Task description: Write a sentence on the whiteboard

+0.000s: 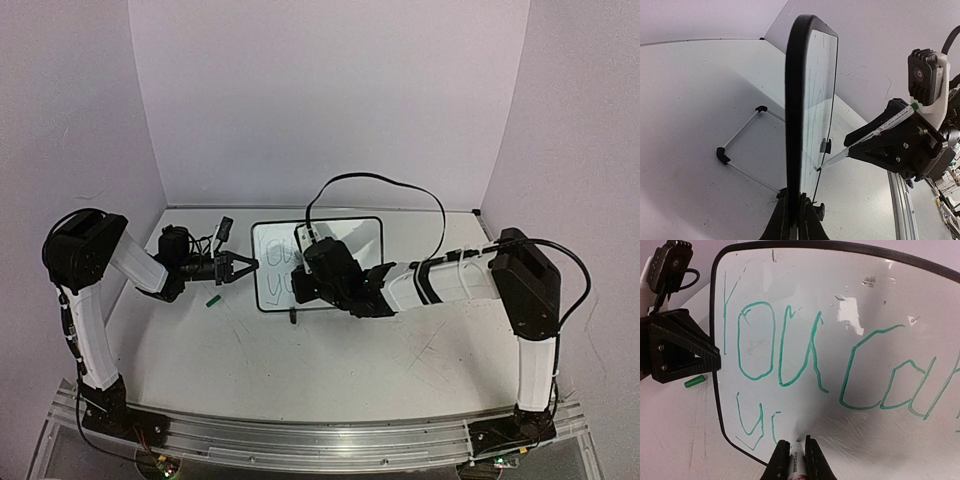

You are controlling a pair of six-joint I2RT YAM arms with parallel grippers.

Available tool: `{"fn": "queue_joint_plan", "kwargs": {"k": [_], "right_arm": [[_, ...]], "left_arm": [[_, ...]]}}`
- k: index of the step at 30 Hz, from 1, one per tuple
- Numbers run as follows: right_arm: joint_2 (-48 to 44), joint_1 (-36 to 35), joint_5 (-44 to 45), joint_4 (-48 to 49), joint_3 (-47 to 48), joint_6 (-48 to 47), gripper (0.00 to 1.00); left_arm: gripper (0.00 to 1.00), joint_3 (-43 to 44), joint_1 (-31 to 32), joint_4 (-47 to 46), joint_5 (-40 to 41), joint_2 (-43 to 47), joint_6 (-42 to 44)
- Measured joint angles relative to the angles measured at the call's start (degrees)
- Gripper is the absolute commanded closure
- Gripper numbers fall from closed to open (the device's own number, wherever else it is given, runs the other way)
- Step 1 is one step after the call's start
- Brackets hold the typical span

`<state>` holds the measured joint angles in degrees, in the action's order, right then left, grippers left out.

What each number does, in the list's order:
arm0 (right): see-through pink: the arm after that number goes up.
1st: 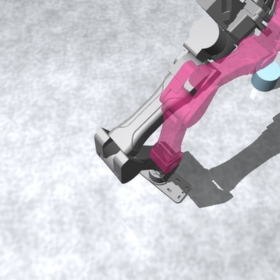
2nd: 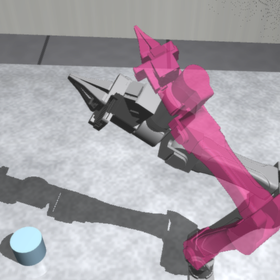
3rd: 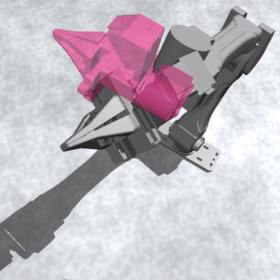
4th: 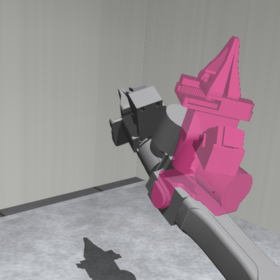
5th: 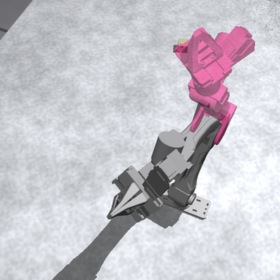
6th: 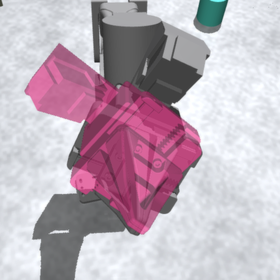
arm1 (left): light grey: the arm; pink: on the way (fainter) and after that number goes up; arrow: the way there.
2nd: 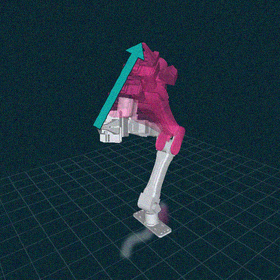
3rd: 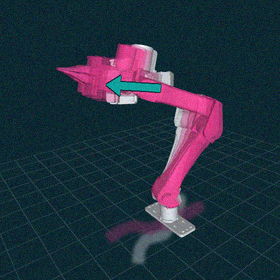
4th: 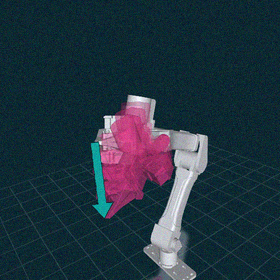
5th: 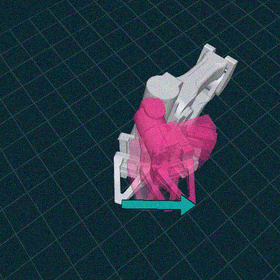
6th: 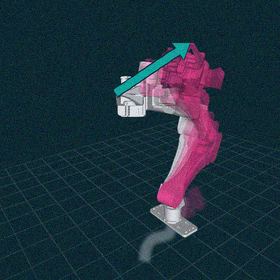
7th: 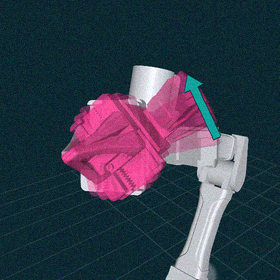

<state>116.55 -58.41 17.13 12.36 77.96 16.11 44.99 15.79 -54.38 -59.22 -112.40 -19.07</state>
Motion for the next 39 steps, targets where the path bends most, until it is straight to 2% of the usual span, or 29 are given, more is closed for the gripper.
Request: {"fn": "queue_joint_plan", "kwargs": {"k": [20, 39], "right_arm": [[1.63, 0.7, -1.23, 0.52, 5.16, -0.69, 1.0], [2.18, 0.7, -2.7, 0.5, 5.18, 0.52, 1.0]], "left_arm": [[1.0, 0.01, 0.02, 0.58, 0.26, 0.26, 0.24], [1.0, 0.0, 0.02, 0.6, 0.28, 0.26, 0.24]]}}
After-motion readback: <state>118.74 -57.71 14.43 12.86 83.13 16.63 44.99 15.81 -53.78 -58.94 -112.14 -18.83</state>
